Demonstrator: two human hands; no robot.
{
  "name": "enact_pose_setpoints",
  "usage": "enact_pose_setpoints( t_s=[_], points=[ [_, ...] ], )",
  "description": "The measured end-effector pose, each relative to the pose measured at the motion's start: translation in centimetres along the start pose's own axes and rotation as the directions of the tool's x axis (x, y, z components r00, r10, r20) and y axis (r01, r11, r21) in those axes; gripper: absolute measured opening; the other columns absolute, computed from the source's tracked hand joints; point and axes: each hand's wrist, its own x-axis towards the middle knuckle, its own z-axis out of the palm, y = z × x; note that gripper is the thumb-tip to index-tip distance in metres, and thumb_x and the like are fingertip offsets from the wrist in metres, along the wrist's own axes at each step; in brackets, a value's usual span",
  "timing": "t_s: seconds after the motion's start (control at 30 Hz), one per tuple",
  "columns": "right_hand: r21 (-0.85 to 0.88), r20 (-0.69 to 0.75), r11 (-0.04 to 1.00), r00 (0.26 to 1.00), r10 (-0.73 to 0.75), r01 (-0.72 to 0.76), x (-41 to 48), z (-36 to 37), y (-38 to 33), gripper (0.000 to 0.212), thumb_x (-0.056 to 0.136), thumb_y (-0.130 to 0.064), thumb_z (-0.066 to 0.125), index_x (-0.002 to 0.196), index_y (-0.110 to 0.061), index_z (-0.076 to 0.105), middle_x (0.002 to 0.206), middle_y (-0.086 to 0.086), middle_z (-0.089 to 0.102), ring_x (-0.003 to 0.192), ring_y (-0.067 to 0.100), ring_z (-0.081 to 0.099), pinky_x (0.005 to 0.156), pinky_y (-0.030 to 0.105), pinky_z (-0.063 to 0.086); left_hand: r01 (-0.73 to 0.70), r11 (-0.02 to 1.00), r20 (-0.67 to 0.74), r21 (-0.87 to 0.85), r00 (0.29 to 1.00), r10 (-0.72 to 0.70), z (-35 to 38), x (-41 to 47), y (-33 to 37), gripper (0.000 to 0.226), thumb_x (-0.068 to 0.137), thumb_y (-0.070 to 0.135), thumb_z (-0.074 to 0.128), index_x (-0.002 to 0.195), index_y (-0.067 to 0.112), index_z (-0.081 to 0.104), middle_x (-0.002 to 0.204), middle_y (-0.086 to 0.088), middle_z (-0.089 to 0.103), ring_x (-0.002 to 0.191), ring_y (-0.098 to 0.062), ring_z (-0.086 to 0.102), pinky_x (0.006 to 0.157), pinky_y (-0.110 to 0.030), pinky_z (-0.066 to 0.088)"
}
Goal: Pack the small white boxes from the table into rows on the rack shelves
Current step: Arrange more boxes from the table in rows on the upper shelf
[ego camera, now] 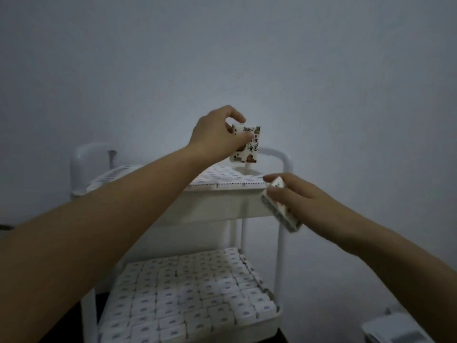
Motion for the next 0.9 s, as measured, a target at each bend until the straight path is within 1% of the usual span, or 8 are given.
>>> enact_pose_setpoints(
  t_s=[0.07,0.2,0.33,0.43,0.57,0.7,0.8,0.9],
  points=[
    [0.001,-0.08,1.0,0.996,-0.03,0.03,1.5,-0.9,-0.6,0.054,0.067,-0.075,0.058,0.11,-0.044,0.053,0.091,-0.019,0.066,0.08,0.001,0.064,0.068,0.024,0.058,-0.011,0.994,0.018,0.107,1.0,0.009,1.8,1.8,-0.6,0.031,0.081,0.036,0.075,0.108,0.025,0.064,0.1,-0.003,0.068,0.087,-0.017,0.067,0.081,-0.035,0.056],
    [0.057,-0.197,0.998,0.98,0.024,-0.013,5.6,-2.2,-0.8,0.051,0.073,-0.044,0.077,0.111,-0.024,0.049,0.089,-0.006,0.062,0.06,0.002,0.062,0.049,0.015,0.05,-0.019,0.969,0.106,0.245,0.994,-0.007,4.2,4.1,-2.3,0.024,0.082,0.026,0.071,0.104,0.02,0.064,0.108,-0.004,0.066,0.094,-0.02,0.061,0.083,-0.035,0.052],
    [0.162,-0.207,0.987,0.977,0.049,-0.015,8.9,-3.3,-1.3,0.044,0.091,-0.039,0.058,0.122,-0.013,0.042,0.094,0.007,0.066,0.068,0.013,0.068,0.065,0.029,0.059,-0.095,0.934,0.193,0.345,0.981,0.029,6.0,5.0,-3.1,0.031,0.082,0.022,0.069,0.112,0.019,0.061,0.116,-0.003,0.061,0.101,-0.021,0.056,0.085,-0.033,0.046],
    [0.07,-0.268,0.997,0.963,0.0,0.02,10.4,-3.6,-1.5,0.037,0.094,-0.045,0.047,0.106,-0.012,0.059,0.093,0.01,0.067,0.083,0.027,0.069,0.083,0.043,0.057,-0.096,0.922,0.241,0.374,0.971,0.003,6.5,5.6,-3.7,0.032,0.083,0.021,0.069,0.114,0.019,0.06,0.118,-0.005,0.061,0.105,-0.024,0.056,0.086,-0.033,0.046],
    [-0.19,-0.4,0.982,0.915,-0.06,-0.019,11.8,-3.3,-1.5,0.048,0.096,-0.048,0.036,0.089,-0.009,0.062,0.078,0.003,0.062,0.074,0.022,0.061,0.071,0.038,0.05,-0.095,0.918,0.309,0.385,0.95,-0.031,7.1,5.8,-4.7,0.024,0.085,0.021,0.066,0.109,0.018,0.066,0.117,-0.003,0.063,0.108,-0.022,0.058,0.092,-0.031,0.046],
    [-0.352,-0.404,0.934,0.91,-0.095,-0.059,13.6,-3.5,-1.1,0.034,0.095,-0.039,0.044,0.093,-0.012,0.064,0.082,0.001,0.064,0.074,0.019,0.059,0.069,0.036,0.049,-0.054,0.918,0.329,0.392,0.94,-0.086,7.0,5.8,-5.5,0.012,0.084,0.033,0.07,0.093,0.026,0.068,0.096,0.003,0.065,0.095,-0.017,0.061,0.083,-0.028,0.048],
    [-0.409,-0.387,0.91,0.915,-0.111,-0.063,14.7,-4.1,-0.7,0.024,0.092,-0.032,0.057,0.113,-0.02,0.058,0.103,0.0,0.064,0.092,0.02,0.062,0.08,0.039,0.055,-0.109,0.882,0.354,0.459,0.933,-0.069,6.9,5.8,-5.6,0.027,0.081,0.039,0.071,0.104,0.027,0.068,0.102,0.004,0.066,0.094,-0.016,0.061,0.083,-0.029,0.048],
    [-0.429,-0.33,0.902,0.939,-0.102,-0.053,15.8,-4.4,-0.4,0.03,0.089,-0.032,0.066,0.114,-0.021,0.054,0.112,0.004,0.062,0.097,0.021,0.061,0.084,0.04,0.056,-0.145,0.872,0.405,0.468,0.912,-0.066,6.7,5.6,-5.5,0.026,0.082,0.03,0.065,0.108,0.028,0.063,0.108,0.002,0.063,0.098,-0.018,0.059,0.085,-0.031,0.049]
  ],
)
